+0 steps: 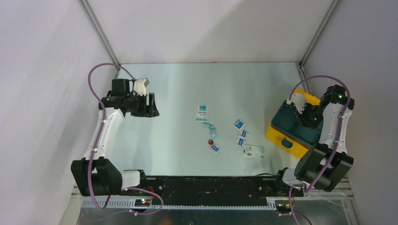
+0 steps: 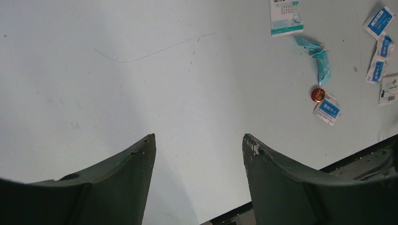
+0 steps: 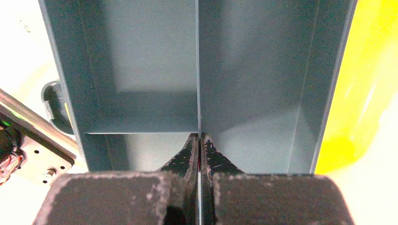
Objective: Organize the medicine kit
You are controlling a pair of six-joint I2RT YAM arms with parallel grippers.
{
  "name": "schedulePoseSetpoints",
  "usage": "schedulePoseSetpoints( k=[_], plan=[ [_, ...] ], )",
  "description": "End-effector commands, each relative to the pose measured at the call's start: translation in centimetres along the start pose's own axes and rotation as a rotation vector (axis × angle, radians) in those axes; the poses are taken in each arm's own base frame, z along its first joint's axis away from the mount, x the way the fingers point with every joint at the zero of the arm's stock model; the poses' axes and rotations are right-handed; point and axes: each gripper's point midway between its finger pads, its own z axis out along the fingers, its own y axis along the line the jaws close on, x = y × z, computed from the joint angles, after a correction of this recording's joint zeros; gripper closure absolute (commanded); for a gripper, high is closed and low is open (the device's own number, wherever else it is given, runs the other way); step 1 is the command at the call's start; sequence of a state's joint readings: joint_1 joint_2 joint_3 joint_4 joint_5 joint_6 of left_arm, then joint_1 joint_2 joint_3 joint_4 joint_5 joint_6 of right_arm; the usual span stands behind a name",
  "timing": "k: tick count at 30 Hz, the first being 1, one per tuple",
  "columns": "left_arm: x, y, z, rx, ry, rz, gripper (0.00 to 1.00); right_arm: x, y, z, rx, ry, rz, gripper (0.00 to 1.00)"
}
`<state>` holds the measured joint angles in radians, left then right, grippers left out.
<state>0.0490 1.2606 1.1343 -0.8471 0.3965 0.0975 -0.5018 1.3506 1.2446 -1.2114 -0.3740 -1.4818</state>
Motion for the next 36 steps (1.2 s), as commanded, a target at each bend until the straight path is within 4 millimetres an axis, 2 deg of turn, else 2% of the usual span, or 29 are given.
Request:
schedulePoseSetpoints(
  k=[1,7,14,20,24,30,36],
  plan=[
    [-0.9,-0.1,-0.7,-0.003,-0.047,0.045,0.27,-0.5,0.1,0.9,-0.038,-0.056,0.001,1.0],
    [-1.1,0.0,-1.3,-0.02,-0.065,0.049,0.27,-0.1,0.5,2.0,-0.089,-0.07,0.051,1.0],
    [-1.1,0.0,-1.5,-0.026,-0.071,0.046,0.27,0.1,0.3,2.2,-0.095,-0.123,0.097,1.0],
    [-1.2,-0.1,-1.8,-0.032,-0.082,0.049,0.27,0.0,1.3,2.4,-0.141,-0.139,0.122,1.0],
    [-1.2,-0.2,-1.9,-0.031,-0.084,0.05,0.27,-0.1,1.5,2.2,-0.14,-0.137,0.132,1.0],
    [-1.1,-0.2,-1.9,-0.027,-0.084,0.051,0.27,-1.0,1.5,0.7,-0.086,-0.162,0.126,1.0],
    [-1.7,-0.4,-2.0,-0.023,-0.095,0.055,0.27,-0.3,1.5,1.2,-0.102,-0.132,0.142,1.0]
  ],
)
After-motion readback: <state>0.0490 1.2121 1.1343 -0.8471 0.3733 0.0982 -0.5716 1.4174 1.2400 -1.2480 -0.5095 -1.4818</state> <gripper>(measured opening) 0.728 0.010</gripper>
